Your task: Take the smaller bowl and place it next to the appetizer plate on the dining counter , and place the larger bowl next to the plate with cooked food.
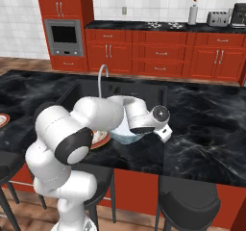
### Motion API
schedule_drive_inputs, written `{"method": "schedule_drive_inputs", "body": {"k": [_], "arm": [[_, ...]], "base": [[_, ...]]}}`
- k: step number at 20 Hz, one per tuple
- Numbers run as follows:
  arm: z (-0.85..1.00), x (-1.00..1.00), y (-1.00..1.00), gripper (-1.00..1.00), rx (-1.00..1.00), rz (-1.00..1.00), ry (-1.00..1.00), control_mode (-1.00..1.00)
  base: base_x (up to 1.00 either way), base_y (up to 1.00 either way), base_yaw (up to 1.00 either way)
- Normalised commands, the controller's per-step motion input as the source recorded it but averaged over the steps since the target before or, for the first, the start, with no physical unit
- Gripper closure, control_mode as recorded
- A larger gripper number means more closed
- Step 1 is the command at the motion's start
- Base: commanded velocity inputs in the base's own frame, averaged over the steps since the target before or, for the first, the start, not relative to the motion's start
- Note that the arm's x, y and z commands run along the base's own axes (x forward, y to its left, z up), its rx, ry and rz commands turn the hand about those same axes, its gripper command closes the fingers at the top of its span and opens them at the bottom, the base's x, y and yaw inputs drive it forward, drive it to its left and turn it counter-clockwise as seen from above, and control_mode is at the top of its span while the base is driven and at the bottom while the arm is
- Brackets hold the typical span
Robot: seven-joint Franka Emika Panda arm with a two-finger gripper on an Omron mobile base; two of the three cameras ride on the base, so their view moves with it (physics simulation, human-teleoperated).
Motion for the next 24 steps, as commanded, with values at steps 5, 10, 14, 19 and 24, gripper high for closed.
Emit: {"method": "schedule_drive_inputs", "body": {"k": [5,10,14,19,24], "arm": [[0.87,-0.08,0.0,-1.0,-0.12,0.05,0.0,-1.0],[0.64,-0.49,0.4,-1.0,-0.19,0.18,0.0,-1.0],[0.46,-0.7,0.74,-1.0,-0.24,0.25,-0.04,-1.0],[0.41,-0.68,0.86,-1.0,-0.23,0.24,-0.04,-1.0],[0.49,-0.52,0.71,-1.0,-0.22,0.22,-0.08,-1.0]], "base": [[0.0,0.0,0.0],[0.0,0.0,0.0],[0.0,0.0,0.0],[0.0,0.0,0.0],[0.0,0.0,0.0]]}}
